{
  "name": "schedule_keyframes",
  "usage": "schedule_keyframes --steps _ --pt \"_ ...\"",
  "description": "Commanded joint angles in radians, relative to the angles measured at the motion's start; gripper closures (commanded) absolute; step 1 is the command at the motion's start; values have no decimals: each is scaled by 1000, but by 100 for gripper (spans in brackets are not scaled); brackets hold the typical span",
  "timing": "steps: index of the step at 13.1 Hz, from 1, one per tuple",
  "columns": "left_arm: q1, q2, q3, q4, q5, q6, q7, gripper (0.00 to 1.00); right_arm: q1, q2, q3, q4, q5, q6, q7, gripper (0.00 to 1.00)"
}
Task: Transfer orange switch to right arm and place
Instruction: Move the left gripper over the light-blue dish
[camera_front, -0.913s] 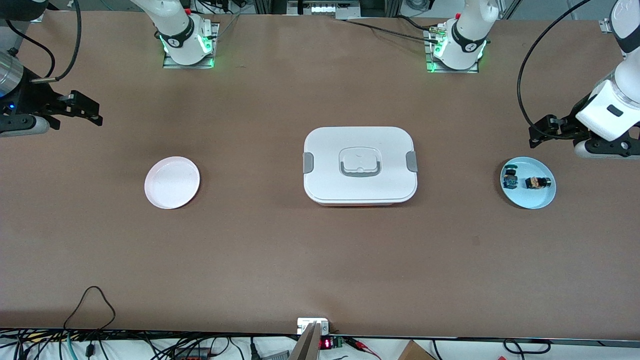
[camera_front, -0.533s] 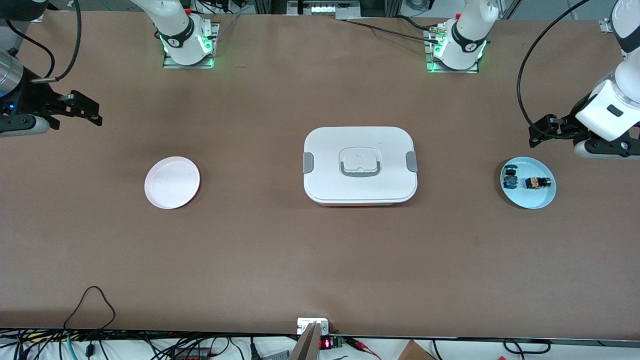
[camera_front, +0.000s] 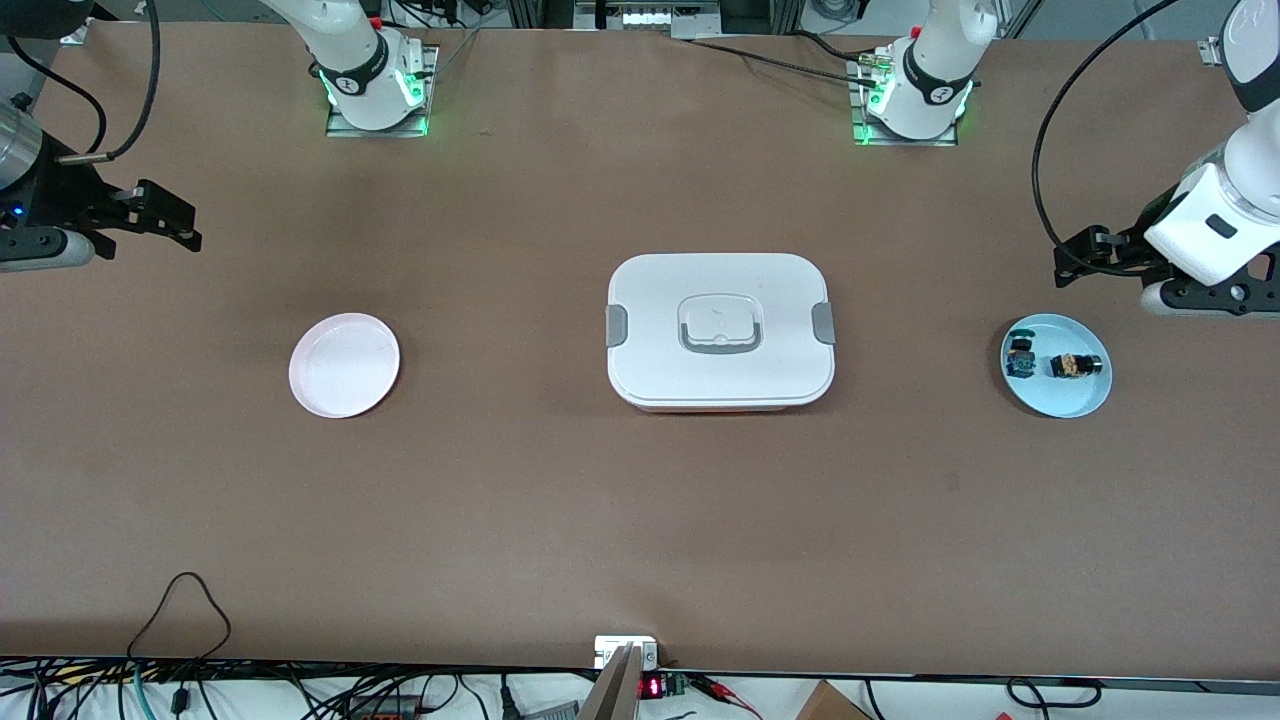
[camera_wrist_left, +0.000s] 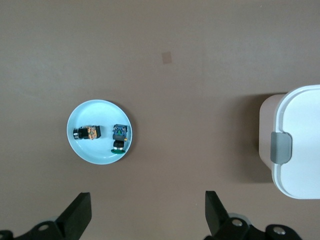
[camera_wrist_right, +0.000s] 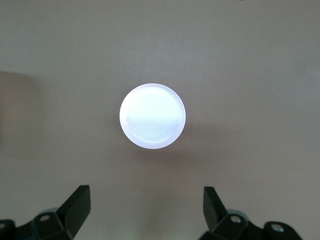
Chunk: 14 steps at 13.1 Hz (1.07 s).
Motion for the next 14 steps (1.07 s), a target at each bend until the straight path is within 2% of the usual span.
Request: schedule_keyframes --steps 1,4,5,6,7,8,11,14 --pt "7 25 12 37 -8 -65 9 0 2 -1 3 14 -12 -15 -8 0" --pt "55 57 13 32 -7 -102 0 0 2 -1 3 14 -12 -15 -8 0" --pt "61 96 16 32 20 -150 -3 0 2 -1 3 14 -12 -16 -8 0" --pt "73 129 18 31 98 -189 -5 0 1 -1 3 14 -12 -17 -8 0" --pt "94 162 16 25 163 -193 -5 0 1 0 2 14 -12 -17 -8 0" --pt "123 201 15 25 169 -184 -5 0 1 0 1 14 -12 -15 -8 0" --pt "206 333 15 18 176 -3 9 0 2 0 3 14 -12 -15 -8 0" --pt "242 372 13 -32 177 176 15 0 2 0 2 14 -9 -17 8 0"
